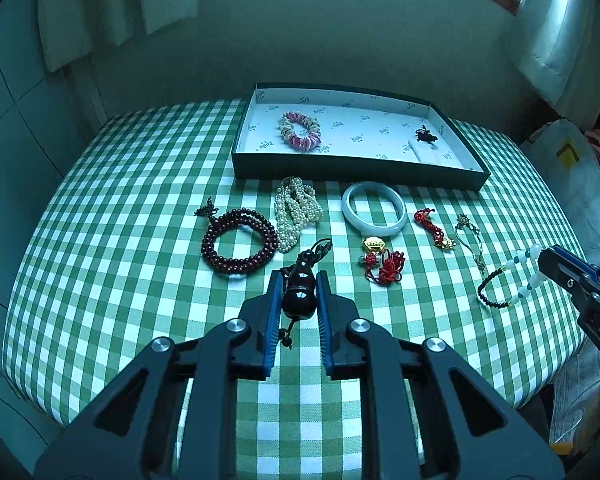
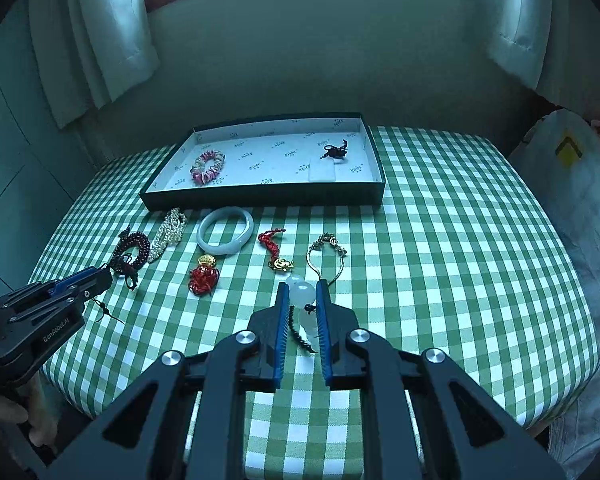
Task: Organize jewelry
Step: 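Carry both items into the box and open both grippers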
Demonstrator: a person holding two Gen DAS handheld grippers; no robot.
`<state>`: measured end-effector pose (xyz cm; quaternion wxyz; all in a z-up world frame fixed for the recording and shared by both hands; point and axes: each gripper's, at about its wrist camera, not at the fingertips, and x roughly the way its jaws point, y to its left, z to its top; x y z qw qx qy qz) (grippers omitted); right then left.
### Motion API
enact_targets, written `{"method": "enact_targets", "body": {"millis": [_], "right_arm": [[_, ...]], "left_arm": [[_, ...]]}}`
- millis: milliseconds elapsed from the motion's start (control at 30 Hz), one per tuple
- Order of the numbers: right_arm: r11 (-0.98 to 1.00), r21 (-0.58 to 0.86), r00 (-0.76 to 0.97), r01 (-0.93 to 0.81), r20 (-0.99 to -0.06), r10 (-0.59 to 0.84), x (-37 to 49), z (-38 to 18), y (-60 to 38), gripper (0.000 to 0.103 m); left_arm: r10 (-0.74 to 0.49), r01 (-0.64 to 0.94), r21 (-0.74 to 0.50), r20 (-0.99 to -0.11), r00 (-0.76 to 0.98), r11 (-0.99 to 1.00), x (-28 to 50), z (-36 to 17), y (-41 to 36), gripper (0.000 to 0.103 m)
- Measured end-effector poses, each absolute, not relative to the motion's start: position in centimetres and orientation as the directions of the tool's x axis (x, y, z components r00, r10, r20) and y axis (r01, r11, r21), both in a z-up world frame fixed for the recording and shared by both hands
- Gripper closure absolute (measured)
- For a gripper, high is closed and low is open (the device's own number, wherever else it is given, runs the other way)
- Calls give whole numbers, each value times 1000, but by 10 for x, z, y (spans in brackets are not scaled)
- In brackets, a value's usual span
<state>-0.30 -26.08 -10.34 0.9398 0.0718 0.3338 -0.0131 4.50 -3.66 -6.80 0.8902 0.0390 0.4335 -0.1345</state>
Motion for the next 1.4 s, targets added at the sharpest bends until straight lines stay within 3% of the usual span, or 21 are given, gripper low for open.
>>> {"method": "enact_targets", "body": {"millis": [433, 867, 1400], "right_arm": [[990, 134, 812, 49, -582, 39, 46, -71, -264, 89], [987, 145, 842, 61, -538, 27, 142, -42, -276, 89], [988, 141, 719, 63, -693, 53, 232, -127, -261, 89]], "left_arm": [[-240, 304, -54, -748, 619, 951, 92, -44, -60, 86], [-258, 318, -50, -707, 658, 947, 192, -32, -103, 86], [-153, 284, 29, -788, 596, 958, 256, -116, -125, 86]]}}
